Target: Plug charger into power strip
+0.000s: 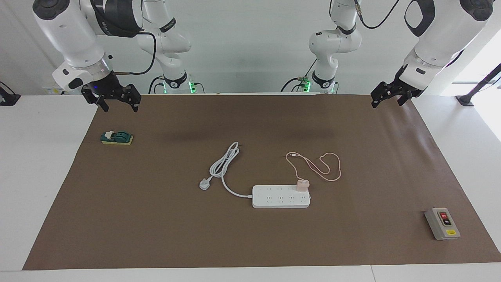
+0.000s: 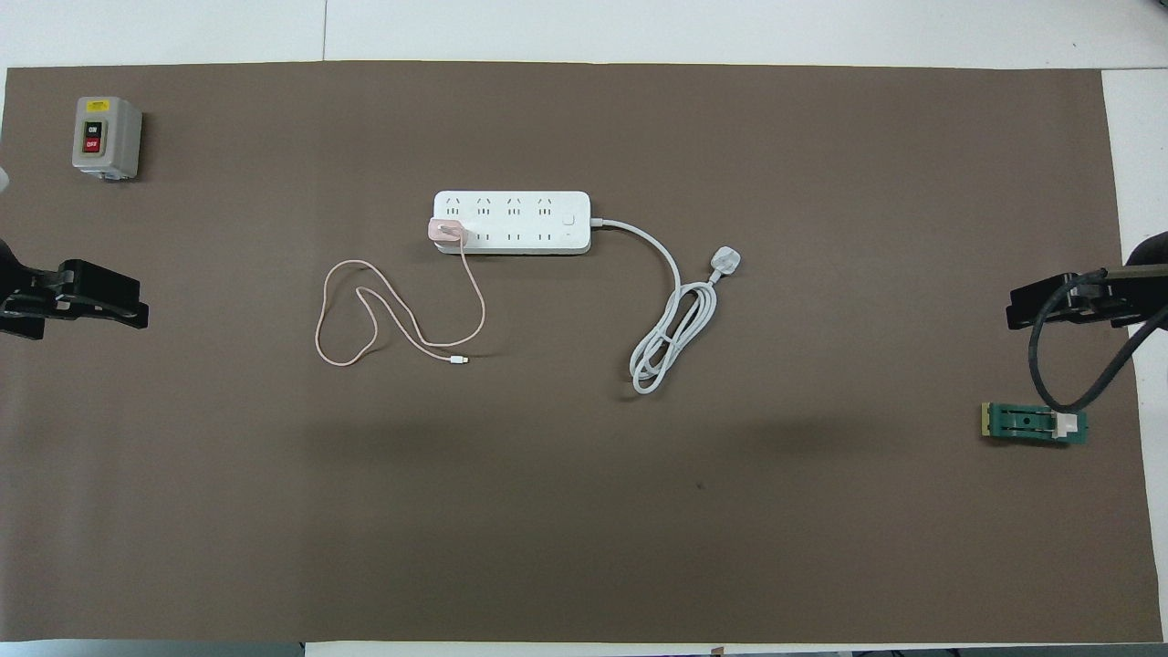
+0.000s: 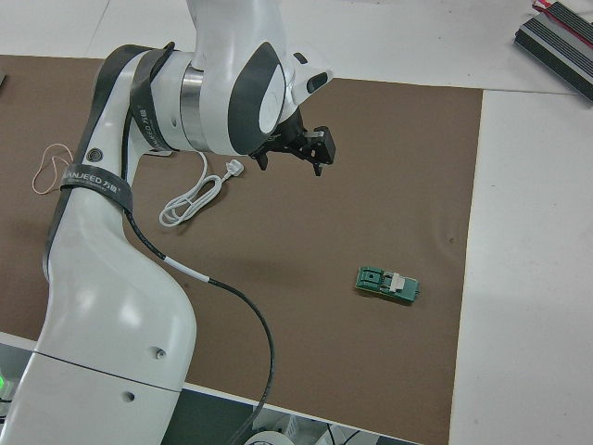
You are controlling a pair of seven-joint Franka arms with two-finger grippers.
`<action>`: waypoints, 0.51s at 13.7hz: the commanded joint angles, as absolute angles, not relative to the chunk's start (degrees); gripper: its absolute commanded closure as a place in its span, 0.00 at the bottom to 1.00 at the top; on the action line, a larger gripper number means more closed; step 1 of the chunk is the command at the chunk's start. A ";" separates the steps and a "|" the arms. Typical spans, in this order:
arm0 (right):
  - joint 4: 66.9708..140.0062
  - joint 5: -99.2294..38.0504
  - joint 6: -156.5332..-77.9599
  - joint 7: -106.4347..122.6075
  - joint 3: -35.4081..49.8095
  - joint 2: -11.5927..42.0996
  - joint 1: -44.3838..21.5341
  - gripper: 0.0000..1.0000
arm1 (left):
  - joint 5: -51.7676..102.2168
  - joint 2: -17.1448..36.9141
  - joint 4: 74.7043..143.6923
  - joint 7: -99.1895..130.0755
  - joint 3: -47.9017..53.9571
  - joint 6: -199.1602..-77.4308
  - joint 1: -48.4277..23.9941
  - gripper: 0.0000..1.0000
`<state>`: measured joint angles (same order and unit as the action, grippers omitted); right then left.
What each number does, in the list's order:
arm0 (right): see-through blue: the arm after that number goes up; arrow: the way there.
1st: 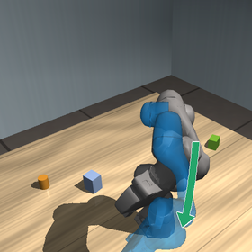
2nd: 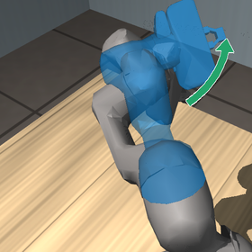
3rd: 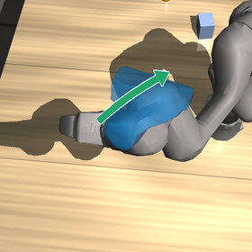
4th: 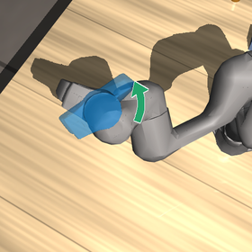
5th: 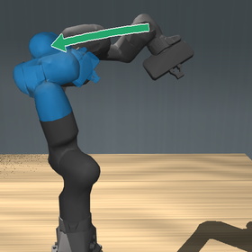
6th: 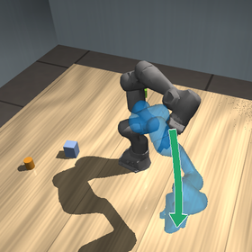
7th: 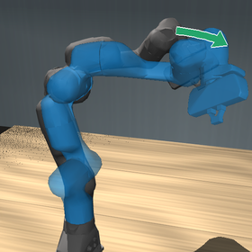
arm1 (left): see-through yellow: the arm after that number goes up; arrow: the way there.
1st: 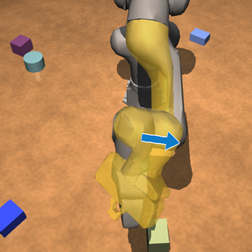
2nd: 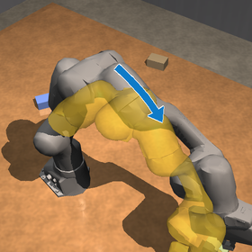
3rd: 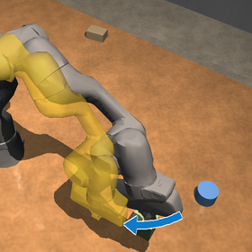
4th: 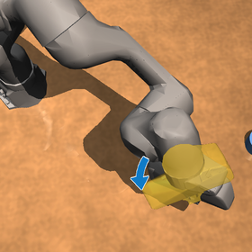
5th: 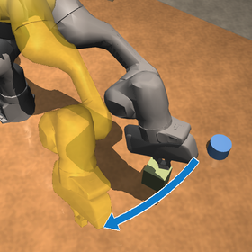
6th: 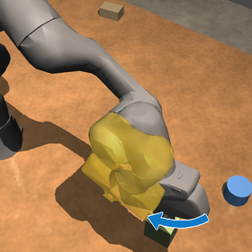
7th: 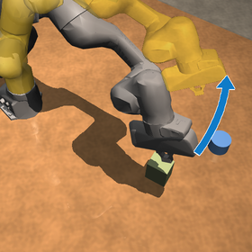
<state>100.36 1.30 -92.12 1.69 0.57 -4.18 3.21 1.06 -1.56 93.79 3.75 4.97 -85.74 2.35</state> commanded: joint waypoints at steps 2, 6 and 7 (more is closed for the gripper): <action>100.46 1.23 -91.06 1.58 0.97 -5.10 3.87 0.00 | 0.26 -1.14 93.60 3.69 4.66 -87.01 1.58 0.00; 100.46 1.23 -91.06 1.58 0.97 -5.18 3.96 0.00 | 0.35 -1.14 93.60 3.60 4.66 -87.10 1.58 0.00; 100.46 1.23 -91.05 1.58 0.97 -5.10 3.96 0.00 | 0.35 -1.14 93.60 3.43 4.66 -87.10 1.58 0.00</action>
<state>100.36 1.30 -92.12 1.69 0.53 -4.35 3.21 1.06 -1.31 93.79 3.73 4.98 -86.61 2.07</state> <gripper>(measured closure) 0.000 0.000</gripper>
